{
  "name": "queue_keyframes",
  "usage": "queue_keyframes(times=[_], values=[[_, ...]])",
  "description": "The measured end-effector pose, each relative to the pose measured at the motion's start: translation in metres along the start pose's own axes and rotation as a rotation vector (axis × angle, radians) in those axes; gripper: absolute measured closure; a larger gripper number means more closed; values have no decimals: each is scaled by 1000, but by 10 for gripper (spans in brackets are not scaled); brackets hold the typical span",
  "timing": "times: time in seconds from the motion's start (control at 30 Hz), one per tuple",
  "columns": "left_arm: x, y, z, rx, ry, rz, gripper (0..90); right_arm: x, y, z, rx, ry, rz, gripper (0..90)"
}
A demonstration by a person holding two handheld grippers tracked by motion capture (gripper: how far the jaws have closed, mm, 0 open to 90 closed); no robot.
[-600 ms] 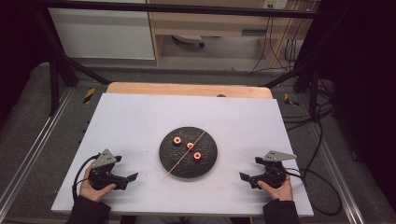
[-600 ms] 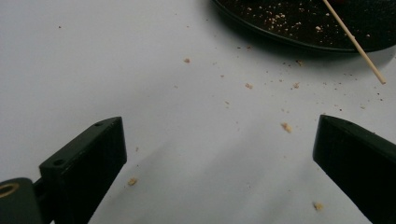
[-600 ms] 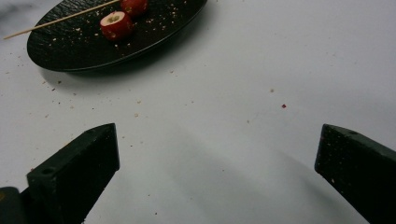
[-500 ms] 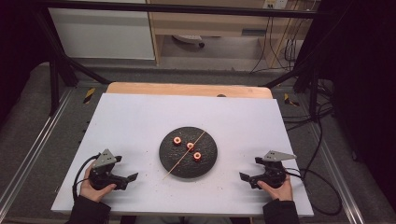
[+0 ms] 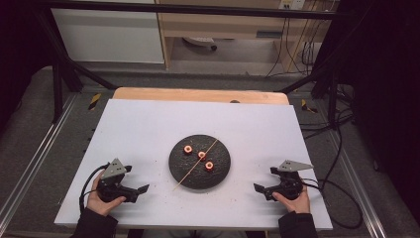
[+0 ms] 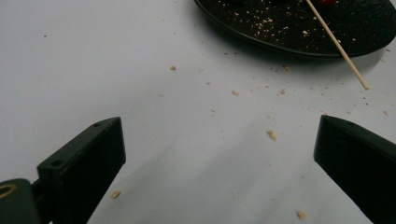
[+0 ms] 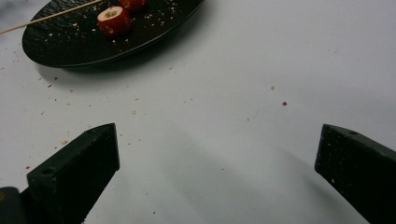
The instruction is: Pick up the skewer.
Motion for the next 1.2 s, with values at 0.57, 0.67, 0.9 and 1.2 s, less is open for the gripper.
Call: queue_keyframes(times=[0.57,0.67,0.9,1.2], values=[[10,13,4,13,-12,17,21,0,0,0,0,0,-3,7],[14,17,5,13,-11,19,22,0,0,0,-1,-4,-7,7],[24,25,7,16,-12,23,26,1,0,-1,-3,-4,-5,7],[38,37,14,19,-26,43,30,1,-1,0,-8,-9,-12,7]])
Point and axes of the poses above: each handheld gripper's, and its own axes: z roughly forward along the jaws, x roughly out of its top, y roughly to its right, the point moved 4 cm from there along z, roughly forward along the jaws, and after that the axes turned 5 degrees about -z, right-handed, at the moved point
